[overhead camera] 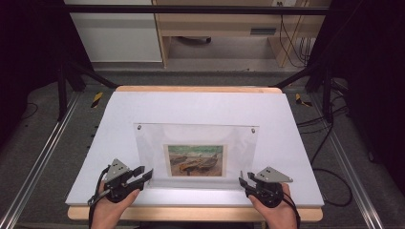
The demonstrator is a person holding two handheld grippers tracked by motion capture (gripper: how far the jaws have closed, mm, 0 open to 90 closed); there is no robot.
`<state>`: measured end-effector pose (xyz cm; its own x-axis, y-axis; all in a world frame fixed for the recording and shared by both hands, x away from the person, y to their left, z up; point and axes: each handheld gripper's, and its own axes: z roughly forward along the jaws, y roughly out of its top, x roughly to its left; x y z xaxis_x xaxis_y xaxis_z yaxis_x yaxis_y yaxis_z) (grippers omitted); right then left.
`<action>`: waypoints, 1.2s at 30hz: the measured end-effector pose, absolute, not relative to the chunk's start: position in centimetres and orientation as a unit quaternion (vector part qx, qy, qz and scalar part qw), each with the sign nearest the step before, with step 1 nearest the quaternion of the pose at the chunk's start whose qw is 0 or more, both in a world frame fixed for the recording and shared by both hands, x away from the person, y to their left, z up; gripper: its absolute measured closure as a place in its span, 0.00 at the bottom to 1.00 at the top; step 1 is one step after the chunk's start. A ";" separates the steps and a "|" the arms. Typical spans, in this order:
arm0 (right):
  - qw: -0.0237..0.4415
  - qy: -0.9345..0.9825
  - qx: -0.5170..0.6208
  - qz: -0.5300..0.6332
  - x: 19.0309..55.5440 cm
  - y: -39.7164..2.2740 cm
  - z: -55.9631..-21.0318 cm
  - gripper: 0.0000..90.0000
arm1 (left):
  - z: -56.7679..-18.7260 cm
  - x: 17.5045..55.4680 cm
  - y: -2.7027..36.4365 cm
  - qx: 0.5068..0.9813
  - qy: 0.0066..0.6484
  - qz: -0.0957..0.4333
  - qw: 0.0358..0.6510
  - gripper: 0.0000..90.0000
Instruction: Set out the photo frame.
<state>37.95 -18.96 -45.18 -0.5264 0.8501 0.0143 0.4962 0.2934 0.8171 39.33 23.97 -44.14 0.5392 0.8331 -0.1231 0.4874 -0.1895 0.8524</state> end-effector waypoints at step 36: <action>0.211 0.779 0.432 0.401 37.7 -19.0 -45.4 0.66 | -44.3 38.8 23.9 0.756 0.436 0.188 0.451 0.67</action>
<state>37.75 -18.95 -45.43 -0.5370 0.8434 0.0179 0.5043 0.3039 0.8083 38.85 23.91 -44.25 0.5492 0.8285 -0.1096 0.4905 -0.2134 0.8449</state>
